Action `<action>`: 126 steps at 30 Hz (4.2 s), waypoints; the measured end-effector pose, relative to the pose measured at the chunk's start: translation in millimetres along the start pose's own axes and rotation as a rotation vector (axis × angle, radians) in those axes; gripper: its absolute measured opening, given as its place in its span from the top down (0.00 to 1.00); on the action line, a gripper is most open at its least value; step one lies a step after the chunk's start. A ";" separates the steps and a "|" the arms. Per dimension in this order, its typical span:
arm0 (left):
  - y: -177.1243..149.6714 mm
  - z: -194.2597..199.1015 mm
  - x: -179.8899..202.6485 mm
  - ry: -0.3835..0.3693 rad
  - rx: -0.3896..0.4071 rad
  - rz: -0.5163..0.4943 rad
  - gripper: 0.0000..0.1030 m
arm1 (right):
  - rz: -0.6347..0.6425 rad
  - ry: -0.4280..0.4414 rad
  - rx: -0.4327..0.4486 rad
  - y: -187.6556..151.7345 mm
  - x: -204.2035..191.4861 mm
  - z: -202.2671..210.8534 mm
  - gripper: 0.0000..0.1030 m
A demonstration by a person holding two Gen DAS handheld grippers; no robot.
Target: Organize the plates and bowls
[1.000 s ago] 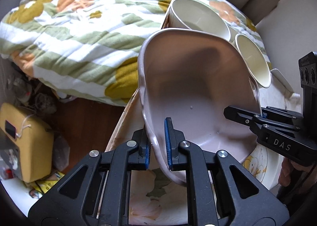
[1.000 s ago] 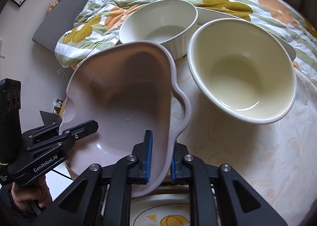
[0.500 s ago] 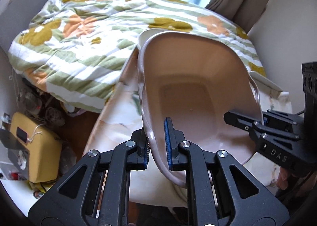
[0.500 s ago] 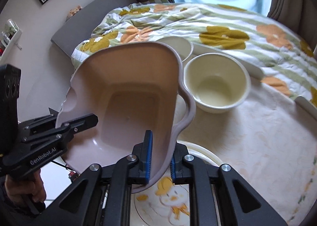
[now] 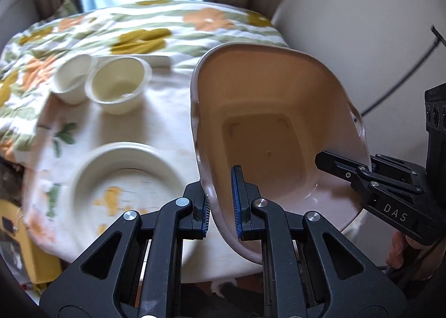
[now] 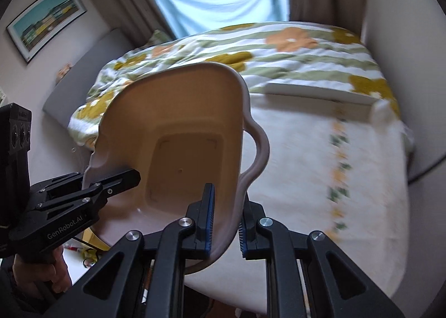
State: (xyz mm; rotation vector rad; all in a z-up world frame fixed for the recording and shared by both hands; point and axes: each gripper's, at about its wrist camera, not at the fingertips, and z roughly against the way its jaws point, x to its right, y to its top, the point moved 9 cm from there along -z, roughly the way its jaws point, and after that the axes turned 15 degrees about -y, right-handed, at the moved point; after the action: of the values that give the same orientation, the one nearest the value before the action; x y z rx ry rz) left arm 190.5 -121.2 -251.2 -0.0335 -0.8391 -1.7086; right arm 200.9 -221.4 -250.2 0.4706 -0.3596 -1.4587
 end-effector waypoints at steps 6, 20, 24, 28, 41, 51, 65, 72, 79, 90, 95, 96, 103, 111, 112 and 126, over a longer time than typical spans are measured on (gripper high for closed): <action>-26.7 -78.5 41.5 -0.056 -0.108 -0.023 0.90 | -0.092 -0.082 -0.071 -32.2 65.4 -22.4 0.87; -63.2 -145.8 53.6 -0.053 -0.204 -0.013 0.90 | -0.147 -0.094 -0.162 -76.9 115.9 -63.5 0.87; -60.5 -149.8 47.3 -0.041 -0.212 -0.034 0.90 | -0.168 -0.078 -0.172 -81.8 121.9 -68.3 0.87; -57.9 -156.8 48.1 -0.027 -0.216 -0.056 0.90 | -0.192 -0.063 -0.179 -85.6 125.1 -70.5 0.87; -53.9 -146.1 49.3 0.008 -0.184 -0.057 0.17 | -0.343 -0.025 -0.177 -87.5 144.6 -63.2 0.50; -29.3 -34.2 42.7 0.097 -0.029 -0.041 0.17 | -0.224 -0.011 -0.039 -46.4 125.5 14.1 0.50; 55.9 101.5 -90.7 0.277 0.239 0.101 0.00 | -0.022 0.096 0.110 72.3 -10.7 31.9 0.00; 82.8 89.7 -177.6 0.206 0.195 0.192 0.00 | -0.025 0.125 0.024 112.3 -77.9 -18.7 0.00; 97.3 33.6 -242.9 0.090 0.091 0.262 0.06 | -0.059 0.099 -0.092 132.6 -120.7 -96.4 0.08; 99.1 -53.2 -278.4 -0.011 -0.067 0.287 0.50 | -0.146 0.079 -0.257 124.2 -146.4 -183.5 0.49; 97.2 -65.0 -284.2 -0.026 -0.083 0.293 0.61 | -0.155 0.075 -0.285 121.3 -150.3 -198.6 0.55; 97.2 -65.5 -284.3 -0.023 -0.081 0.292 0.68 | -0.156 0.081 -0.285 121.7 -151.8 -200.0 0.65; 100.6 -65.9 -283.2 -0.016 -0.079 0.266 0.79 | -0.148 0.082 -0.275 122.3 -157.4 -203.3 0.82; 102.5 -55.1 -271.1 0.000 -0.064 0.236 0.79 | -0.131 0.077 -0.237 124.4 -156.5 -191.9 0.83; 103.9 -51.7 -267.8 0.002 -0.060 0.232 0.79 | -0.133 0.080 -0.227 125.6 -155.2 -187.8 0.83; 124.0 10.4 -125.2 0.004 0.034 0.052 0.79 | -0.178 0.110 -0.051 127.4 -92.1 -73.2 0.83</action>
State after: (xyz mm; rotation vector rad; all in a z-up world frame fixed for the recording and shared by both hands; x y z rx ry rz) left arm 333.7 -19.3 -235.3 -0.0290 -0.8575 -1.6450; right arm 339.3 -117.3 -243.3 0.5503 -0.1967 -1.6034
